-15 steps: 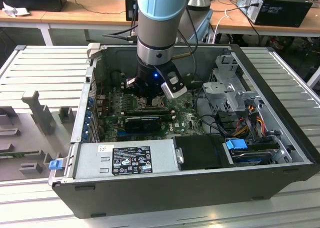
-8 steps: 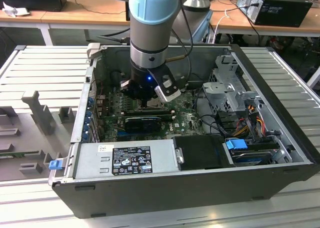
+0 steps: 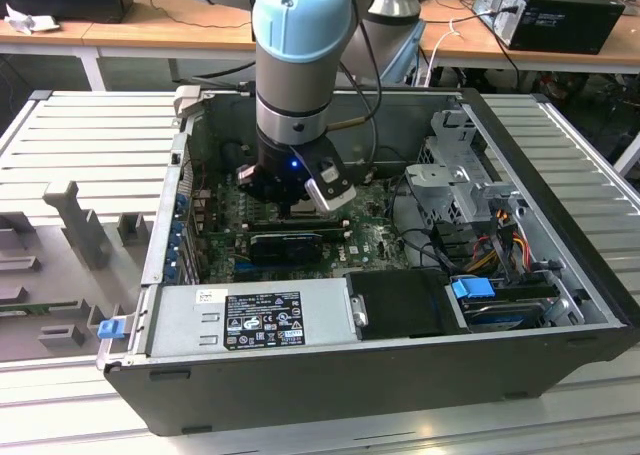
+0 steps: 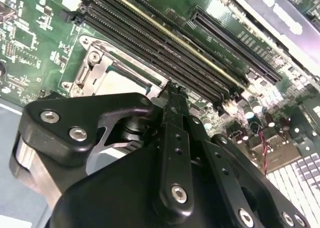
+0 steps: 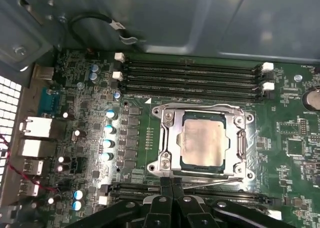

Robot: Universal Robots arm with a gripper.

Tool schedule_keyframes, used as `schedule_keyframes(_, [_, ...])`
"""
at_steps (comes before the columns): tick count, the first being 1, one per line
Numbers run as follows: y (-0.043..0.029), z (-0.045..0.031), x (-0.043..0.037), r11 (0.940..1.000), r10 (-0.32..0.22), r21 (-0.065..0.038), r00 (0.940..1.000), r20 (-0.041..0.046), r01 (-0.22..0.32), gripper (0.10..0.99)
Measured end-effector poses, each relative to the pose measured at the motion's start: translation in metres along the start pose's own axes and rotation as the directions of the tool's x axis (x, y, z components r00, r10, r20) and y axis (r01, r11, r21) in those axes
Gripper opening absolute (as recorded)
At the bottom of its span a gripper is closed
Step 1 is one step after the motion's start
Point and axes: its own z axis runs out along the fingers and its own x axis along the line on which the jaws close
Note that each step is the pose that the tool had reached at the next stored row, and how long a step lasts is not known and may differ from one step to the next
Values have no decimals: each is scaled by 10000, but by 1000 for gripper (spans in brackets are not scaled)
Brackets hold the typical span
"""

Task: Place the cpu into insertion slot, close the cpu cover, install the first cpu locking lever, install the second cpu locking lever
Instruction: 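Install the second cpu locking lever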

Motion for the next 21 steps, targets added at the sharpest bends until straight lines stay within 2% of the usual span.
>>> schedule_keyframes(5, [-24,99,28,10000,-3,-75,10000,4,3,106])
schedule_keyframes(6, [-38,109,36,9999,-4,-132,10000,8,4,106])
schedule_keyframes(7, [-70,110,57,9995,-9,-301,10000,19,10,106])
schedule_keyframes(8, [-115,109,69,9986,-13,-527,10000,35,15,106])
schedule_keyframes(9, [-141,112,76,9975,-18,-708,10000,46,21,106])
schedule_keyframes(11, [-173,132,92,9958,-22,-916,10000,61,27,106])
schedule_keyframes(15, [-184,161,112,9943,-25,-1065,10000,71,32,106])
schedule_keyframes(17, [-186,181,137,9924,-31,-1229,10000,80,40,106])
schedule_keyframes(19, [-189,198,139,9894,-32,-1448,9999,97,46,106])
schedule_keyframes(21, [-191,209,141,9881,-33,-1538,9999,103,49,106])
